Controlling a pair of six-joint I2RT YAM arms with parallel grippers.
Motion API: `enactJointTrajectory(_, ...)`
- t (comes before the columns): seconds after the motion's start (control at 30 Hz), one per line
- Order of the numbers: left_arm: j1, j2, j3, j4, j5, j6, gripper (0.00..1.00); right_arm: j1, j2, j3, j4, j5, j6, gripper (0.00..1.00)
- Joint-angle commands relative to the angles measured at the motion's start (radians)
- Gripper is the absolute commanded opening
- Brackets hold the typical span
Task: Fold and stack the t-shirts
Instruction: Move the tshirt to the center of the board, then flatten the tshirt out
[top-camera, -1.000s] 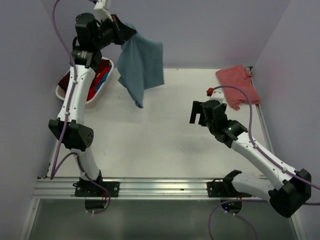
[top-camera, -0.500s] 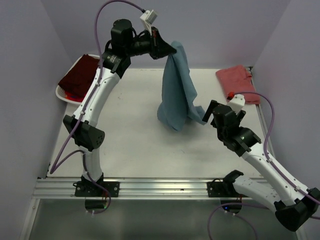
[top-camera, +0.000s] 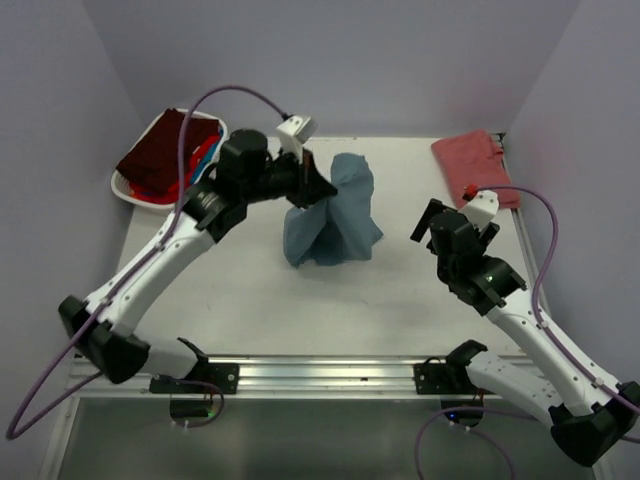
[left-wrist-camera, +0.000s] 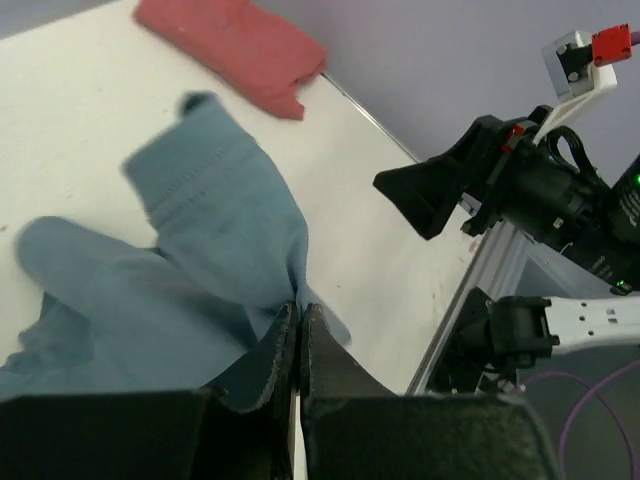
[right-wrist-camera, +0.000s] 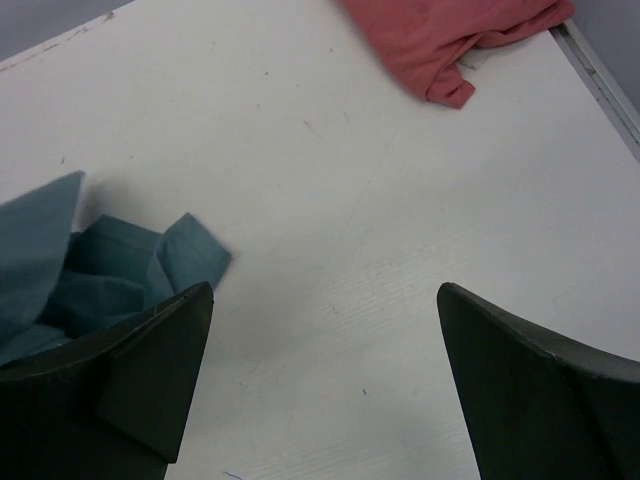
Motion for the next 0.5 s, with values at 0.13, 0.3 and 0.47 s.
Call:
enactJointTrajectory(0.13, 0.001, -0.525, -0.503, -0.093, -0.448, -0.190, 0.00, -0.013, 0.080, 0.020, 0.040, -0.036, -0.030, 0.99)
enactJointTrajectory(0.3, 0.001, -0.666, -0.661, -0.270, -0.585, -0.352, 0.00, -0.017, 0.175, 0.028, 0.116, -0.161, -0.070, 0.99)
enactJointTrajectory(0.47, 0.001, -0.680, -0.749, -0.359, -0.568, -0.438, 0.12, -0.020, 0.316, 0.068, 0.199, -0.353, -0.165, 0.99)
